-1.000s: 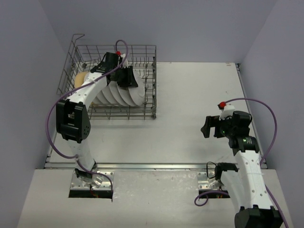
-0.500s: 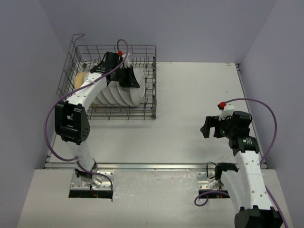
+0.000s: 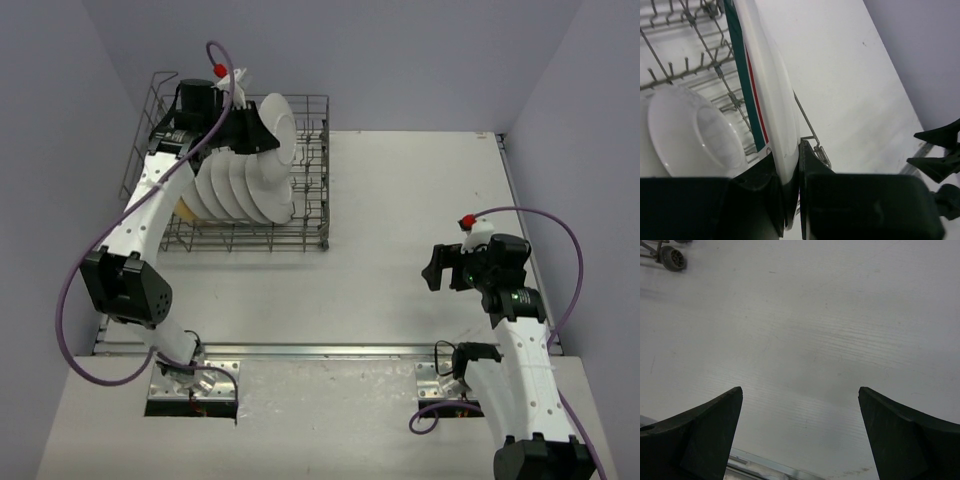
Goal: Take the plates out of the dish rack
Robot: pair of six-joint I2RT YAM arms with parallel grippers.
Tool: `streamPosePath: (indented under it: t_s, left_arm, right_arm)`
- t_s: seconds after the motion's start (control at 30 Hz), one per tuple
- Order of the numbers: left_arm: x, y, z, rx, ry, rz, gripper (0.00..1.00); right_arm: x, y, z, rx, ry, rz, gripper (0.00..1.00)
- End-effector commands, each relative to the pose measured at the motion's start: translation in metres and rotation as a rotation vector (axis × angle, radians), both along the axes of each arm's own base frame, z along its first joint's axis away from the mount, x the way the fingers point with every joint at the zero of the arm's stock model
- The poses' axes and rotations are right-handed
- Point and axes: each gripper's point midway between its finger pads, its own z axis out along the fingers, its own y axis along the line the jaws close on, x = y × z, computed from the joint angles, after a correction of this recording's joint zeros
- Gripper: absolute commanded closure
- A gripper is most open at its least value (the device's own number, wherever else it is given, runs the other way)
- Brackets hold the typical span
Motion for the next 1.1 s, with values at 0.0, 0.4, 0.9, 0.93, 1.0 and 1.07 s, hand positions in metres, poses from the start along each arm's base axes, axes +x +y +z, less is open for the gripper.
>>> streamPosePath:
  t_s: [0.0,0.4,0.9,0.93,1.0,1.07]
  left_arm:
    - [-0.033,0.0,0.121,0.212,-0.577,-0.011,1.0]
    - [-0.116,-0.002,0.113,0.617,-0.999,-0.209,1.0]
    - [-0.199,-0.062,0.028,1.102,-1.428,-0.651,1.0]
    - [-0.203,-0.068,0.021,1.123,-1.448,-0.683,1.0]
    - [-0.213,-0.081,0.009,1.15,-1.494,-0.739,1.0]
    - [-0.224,-0.094,0.0,1.168,-1.56,-0.78,1.0]
  right_arm:
    - [0.006,0.005,0.027,0.037,-0.033,0.007,0.01]
    - [-0.011,0.064,0.111,0.339,0.081,0.242,0.1]
    - [-0.009,0.105,0.139,0.729,0.263,0.345,0.13]
    - [-0.008,0.106,0.14,0.747,0.274,0.353,0.12]
    - [-0.005,0.107,0.141,0.765,0.291,0.353,0.12]
    - [0.0,0.107,0.143,0.782,0.302,0.35,0.12]
